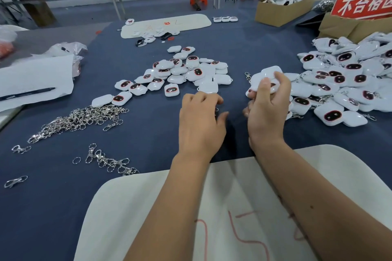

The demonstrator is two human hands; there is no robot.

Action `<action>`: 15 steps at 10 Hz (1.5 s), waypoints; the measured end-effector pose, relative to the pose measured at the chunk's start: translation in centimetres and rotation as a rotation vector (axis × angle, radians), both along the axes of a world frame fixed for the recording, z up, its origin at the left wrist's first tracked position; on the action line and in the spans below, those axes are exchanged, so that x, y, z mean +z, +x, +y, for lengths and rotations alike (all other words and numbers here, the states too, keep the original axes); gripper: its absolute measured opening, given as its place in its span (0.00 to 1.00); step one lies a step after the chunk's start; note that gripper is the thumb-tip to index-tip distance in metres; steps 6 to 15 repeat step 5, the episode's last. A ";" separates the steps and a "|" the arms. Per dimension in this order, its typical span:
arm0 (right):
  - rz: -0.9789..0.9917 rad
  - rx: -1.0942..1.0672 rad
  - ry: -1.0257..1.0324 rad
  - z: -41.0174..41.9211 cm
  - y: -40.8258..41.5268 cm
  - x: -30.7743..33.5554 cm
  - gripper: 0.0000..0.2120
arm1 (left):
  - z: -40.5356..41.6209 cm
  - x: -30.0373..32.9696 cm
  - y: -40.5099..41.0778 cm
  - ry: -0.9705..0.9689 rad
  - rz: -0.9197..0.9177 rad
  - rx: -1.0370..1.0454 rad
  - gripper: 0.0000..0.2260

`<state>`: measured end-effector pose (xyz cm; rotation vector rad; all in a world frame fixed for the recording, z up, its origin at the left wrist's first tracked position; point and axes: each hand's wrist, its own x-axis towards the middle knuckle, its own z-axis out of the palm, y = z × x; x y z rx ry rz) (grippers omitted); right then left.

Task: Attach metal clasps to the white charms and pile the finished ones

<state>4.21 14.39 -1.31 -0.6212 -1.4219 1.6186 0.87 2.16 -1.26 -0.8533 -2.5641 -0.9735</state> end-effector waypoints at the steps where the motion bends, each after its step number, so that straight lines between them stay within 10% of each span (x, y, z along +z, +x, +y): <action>1: -0.005 -0.047 0.026 0.4 0.2 0.0 0.28 | -0.2 -0.6 -0.5 -0.120 -0.073 0.017 0.11; 3: -0.083 -0.045 -0.139 2.8 0.1 1.5 0.35 | -0.3 -0.7 -0.7 -0.105 -0.073 0.010 0.09; 5: -0.208 -0.239 -0.072 5.5 1.8 2.4 0.13 | -0.2 -1.1 -0.7 -0.098 -0.047 0.015 0.09; 15: -0.208 -0.239 -0.072 5.5 1.8 2.4 0.13 | -0.2 -1.1 -0.7 -0.098 -0.047 0.015 0.09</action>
